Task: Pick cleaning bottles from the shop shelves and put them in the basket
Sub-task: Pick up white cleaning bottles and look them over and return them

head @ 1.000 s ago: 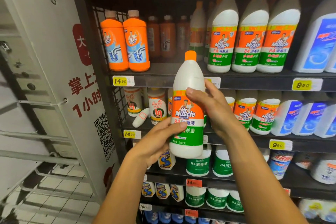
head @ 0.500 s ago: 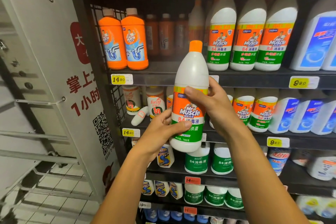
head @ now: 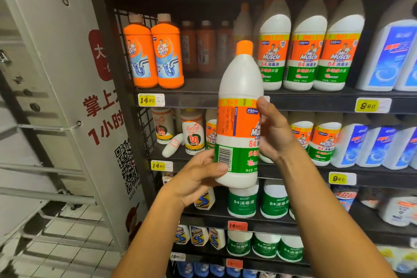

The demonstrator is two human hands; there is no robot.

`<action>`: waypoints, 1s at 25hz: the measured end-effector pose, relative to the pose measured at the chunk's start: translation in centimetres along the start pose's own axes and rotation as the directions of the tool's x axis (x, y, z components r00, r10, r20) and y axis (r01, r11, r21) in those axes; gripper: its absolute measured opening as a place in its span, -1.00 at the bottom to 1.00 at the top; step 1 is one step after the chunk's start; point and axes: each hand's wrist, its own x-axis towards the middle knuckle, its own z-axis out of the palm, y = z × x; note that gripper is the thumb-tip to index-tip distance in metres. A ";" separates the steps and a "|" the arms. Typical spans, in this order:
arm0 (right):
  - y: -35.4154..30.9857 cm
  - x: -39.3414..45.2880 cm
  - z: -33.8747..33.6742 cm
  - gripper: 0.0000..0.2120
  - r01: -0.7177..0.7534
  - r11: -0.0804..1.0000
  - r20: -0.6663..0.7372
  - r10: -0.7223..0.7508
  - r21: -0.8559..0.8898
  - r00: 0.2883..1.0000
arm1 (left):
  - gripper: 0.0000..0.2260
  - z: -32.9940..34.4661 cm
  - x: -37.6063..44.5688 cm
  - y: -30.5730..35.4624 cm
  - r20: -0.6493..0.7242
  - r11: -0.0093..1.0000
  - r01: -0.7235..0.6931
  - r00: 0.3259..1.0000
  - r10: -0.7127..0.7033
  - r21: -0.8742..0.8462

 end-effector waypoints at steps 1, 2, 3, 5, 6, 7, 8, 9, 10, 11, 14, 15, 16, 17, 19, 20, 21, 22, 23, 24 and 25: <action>-0.2 0.1 -0.2 -0.33 0.006 0.995 -0.024 -0.009 -0.102 1.000 | -0.53 0.1 0.1 0.1 -0.070 0.997 -0.044 0.996 0.048 0.064; -0.3 0.3 -0.2 -0.51 0.016 0.971 -0.056 -0.030 -0.237 0.998 | -0.56 0.2 0.1 0.2 -0.158 0.986 -0.082 0.982 0.106 0.148; -0.3 0.5 -0.1 -0.60 0.025 0.933 -0.083 -0.058 -0.358 0.995 | -0.56 0.4 0.4 0.2 -0.241 0.962 -0.112 0.955 0.173 0.248; 0.0 1.1 0.3 -0.54 0.014 0.874 -0.145 -0.096 -0.486 0.985 | -0.54 1.1 0.8 -0.1 -0.376 0.883 -0.089 0.882 0.285 0.460; 0.1 1.2 0.4 -0.48 0.009 0.862 -0.183 -0.117 -0.507 0.976 | -0.53 1.6 0.9 -0.3 -0.430 0.836 -0.038 0.844 0.320 0.548; 0.1 1.4 0.4 -0.46 0.015 0.859 -0.203 -0.137 -0.511 0.969 | -0.52 1.9 1.0 -0.5 -0.463 0.795 0.008 0.817 0.344 0.606; 0.1 1.5 0.2 -0.47 0.028 0.861 -0.201 -0.150 -0.508 0.968 | -0.50 2.0 1.0 -0.7 -0.473 0.769 0.037 0.807 0.353 0.639; -0.1 1.5 -0.1 -0.48 0.039 0.866 -0.179 -0.147 -0.498 0.973 | -0.46 1.8 1.1 -0.7 -0.460 0.758 0.050 0.820 0.341 0.650; -0.3 1.5 -0.4 -0.49 0.043 0.874 -0.151 -0.131 -0.483 0.980 | -0.42 1.2 1.1 -0.5 -0.426 0.770 0.046 0.853 0.302 0.637; -0.5 1.6 -0.6 -0.50 0.041 0.885 -0.125 -0.111 -0.463 0.986 | -0.40 0.4 1.2 -0.2 -0.373 0.811 0.030 0.898 0.235 0.584; 0.0 1.8 -0.8 -0.59 0.023 0.942 -0.077 -0.052 -0.335 0.996 | -0.44 -1.1 1.2 0.6 -0.166 0.955 0.001 0.985 0.050 0.296; 0.2 1.9 -0.8 -0.61 0.010 0.958 -0.067 -0.030 -0.286 0.997 | -0.47 -1.2 1.2 0.5 -0.148 0.963 -0.017 0.987 0.059 0.271; 0.4 1.9 -0.7 -0.60 -0.008 0.968 -0.060 -0.007 -0.251 0.998 | -0.49 -1.1 1.2 0.3 -0.172 0.957 -0.042 0.981 0.094 0.286; 0.5 2.0 -0.6 -0.60 -0.021 0.969 -0.056 0.007 -0.246 0.998 | -0.50 -0.9 1.2 0.1 -0.216 0.944 -0.072 0.965 0.147 0.321; 0.6 2.1 -0.5 -0.61 -0.022 0.938 -0.072 -0.003 -0.346 0.997 | -0.53 -0.3 1.4 -0.4 -0.306 0.910 -0.118 0.918 0.253 0.399; 0.6 2.1 -0.4 -0.62 -0.018 0.914 -0.085 -0.018 -0.406 0.996 | -0.54 -0.1 1.5 -0.6 -0.337 0.890 -0.128 0.894 0.294 0.438; 0.7 2.1 -0.3 -0.62 -0.018 0.901 -0.097 -0.027 -0.434 0.995 | -0.55 -0.1 1.6 -0.7 -0.353 0.873 -0.130 0.879 0.322 0.471; 0.7 2.1 -0.4 -0.62 -0.021 0.900 -0.107 -0.029 -0.436 0.994 | -0.56 -0.1 1.6 -0.8 -0.356 0.859 -0.130 0.872 0.337 0.495; 0.8 2.1 -0.4 -0.61 -0.021 0.902 -0.111 -0.030 -0.431 0.993 | -0.57 -0.1 1.5 -0.9 -0.352 0.850 -0.131 0.870 0.346 0.511; 0.8 2.0 -0.4 -0.61 -0.024 0.902 -0.116 -0.030 -0.431 0.993 | -0.57 -0.1 1.4 -0.9 -0.349 0.844 -0.126 0.871 0.346 0.522; 0.9 1.9 -0.3 -0.59 -0.025 0.899 -0.122 -0.032 -0.437 0.992 | -0.57 0.0 1.4 -0.8 -0.346 0.843 -0.117 0.875 0.338 0.525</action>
